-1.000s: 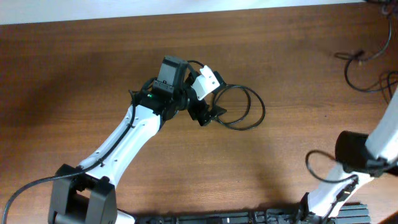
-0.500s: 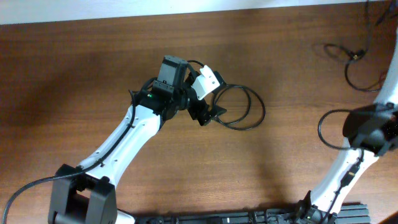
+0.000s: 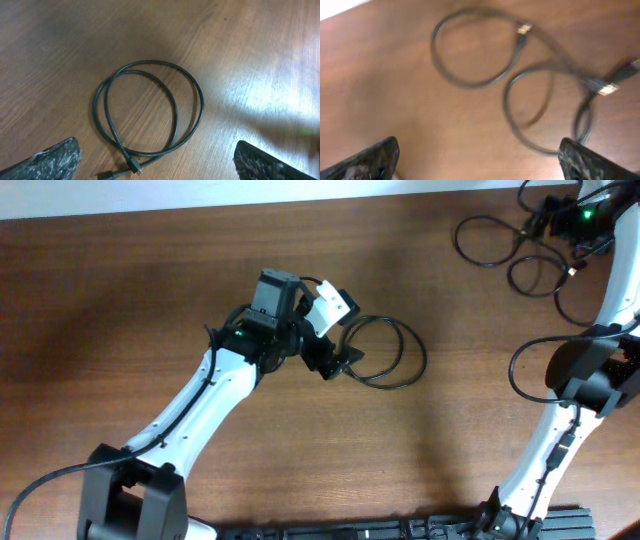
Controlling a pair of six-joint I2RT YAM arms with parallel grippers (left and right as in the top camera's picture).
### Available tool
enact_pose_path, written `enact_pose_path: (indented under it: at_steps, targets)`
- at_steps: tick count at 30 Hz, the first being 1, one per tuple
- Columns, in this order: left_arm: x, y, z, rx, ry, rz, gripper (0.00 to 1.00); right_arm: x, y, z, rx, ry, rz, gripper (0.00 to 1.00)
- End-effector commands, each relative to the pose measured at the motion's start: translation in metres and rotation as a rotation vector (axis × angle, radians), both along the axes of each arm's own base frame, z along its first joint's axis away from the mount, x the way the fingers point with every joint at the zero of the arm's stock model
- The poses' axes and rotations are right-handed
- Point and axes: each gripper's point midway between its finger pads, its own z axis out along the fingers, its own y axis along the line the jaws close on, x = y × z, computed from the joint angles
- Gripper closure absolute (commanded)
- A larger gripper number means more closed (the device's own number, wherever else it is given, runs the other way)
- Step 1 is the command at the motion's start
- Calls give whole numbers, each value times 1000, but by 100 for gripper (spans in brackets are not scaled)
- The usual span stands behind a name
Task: Untangle cables
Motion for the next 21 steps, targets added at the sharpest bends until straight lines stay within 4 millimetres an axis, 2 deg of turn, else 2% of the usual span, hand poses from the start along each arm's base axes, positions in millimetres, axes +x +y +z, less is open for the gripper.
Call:
enact_pose_path:
  at_steps: [1, 2, 5, 9, 12, 13, 15, 18, 21]
  targets:
    - [28, 35, -9, 7, 110, 257, 1, -15, 58, 29, 14, -21, 226, 2]
    - [37, 50, -10, 3, 132, 334, 1, -25, 85, 24, 7, 20, 347, 1]
    - [45, 72, 0, -15, 135, 403, 1, -41, 133, 20, 4, 72, 527, 2]
    - [51, 127, 18, 171, -6, 609, 2, -66, 198, 15, -6, 143, 753, 2]
    - [48, 147, 26, 250, -54, 670, 1, -76, 222, 0, -145, 227, 841, 1]
    - [49, 149, 25, 258, -57, 678, 1, -82, 236, -13, -198, 271, 890, 1]
    - [48, 149, 25, 259, -55, 677, 1, -86, 252, -32, -222, 302, 936, 2]
    - [49, 148, 26, 251, -54, 683, 1, -97, 269, -70, -217, 356, 986, 1]
    - [49, 149, 26, 253, -54, 683, 1, -99, 280, -102, -221, 360, 1011, 1]
